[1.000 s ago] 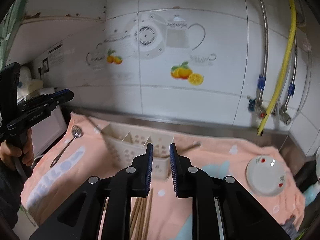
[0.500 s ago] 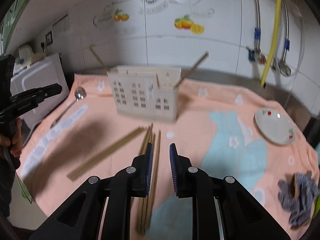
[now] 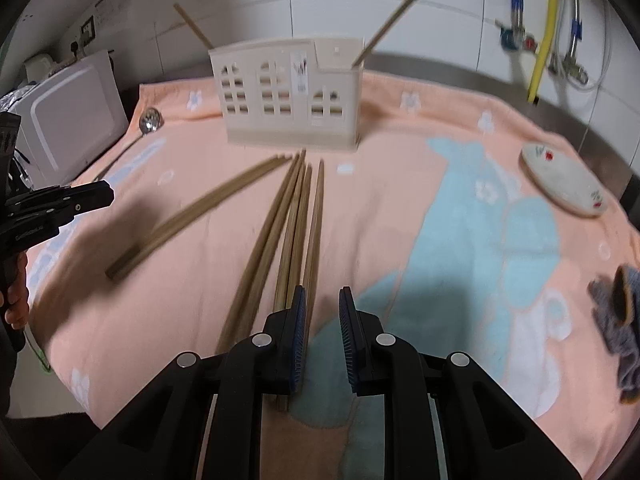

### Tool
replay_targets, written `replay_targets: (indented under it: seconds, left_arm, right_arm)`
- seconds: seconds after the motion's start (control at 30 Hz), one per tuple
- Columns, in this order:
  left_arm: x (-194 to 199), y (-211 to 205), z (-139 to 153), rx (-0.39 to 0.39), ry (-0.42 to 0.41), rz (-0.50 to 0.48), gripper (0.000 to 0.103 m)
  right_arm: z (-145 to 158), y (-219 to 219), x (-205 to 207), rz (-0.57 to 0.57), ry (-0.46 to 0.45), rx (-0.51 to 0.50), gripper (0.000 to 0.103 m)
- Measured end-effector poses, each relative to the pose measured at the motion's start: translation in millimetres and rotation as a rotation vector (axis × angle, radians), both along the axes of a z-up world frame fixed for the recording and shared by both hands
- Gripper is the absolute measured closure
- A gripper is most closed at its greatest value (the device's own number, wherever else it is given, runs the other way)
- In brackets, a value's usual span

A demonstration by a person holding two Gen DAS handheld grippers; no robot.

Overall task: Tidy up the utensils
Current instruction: 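Open both grippers and move them back down to the chopstick pile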

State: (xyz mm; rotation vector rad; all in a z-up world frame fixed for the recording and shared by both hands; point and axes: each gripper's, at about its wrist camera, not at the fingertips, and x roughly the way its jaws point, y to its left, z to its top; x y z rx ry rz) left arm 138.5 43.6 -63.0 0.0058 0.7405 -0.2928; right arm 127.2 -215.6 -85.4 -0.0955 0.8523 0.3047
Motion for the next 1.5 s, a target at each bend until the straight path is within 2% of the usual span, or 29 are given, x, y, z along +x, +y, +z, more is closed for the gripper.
replay_targets:
  seconds: [0.6,1.5]
  left_arm:
    - [-3,-7,-11,0.006,0.033,-0.009,0.084]
    - [-2,-14,-18,0.007,0.053,-0.044,0.084]
  right_arm:
    - [-12,4,3,0.008,0.037,0.015,0.088]
    - [-17,14,2,0.022,0.024,-0.084,0.089]
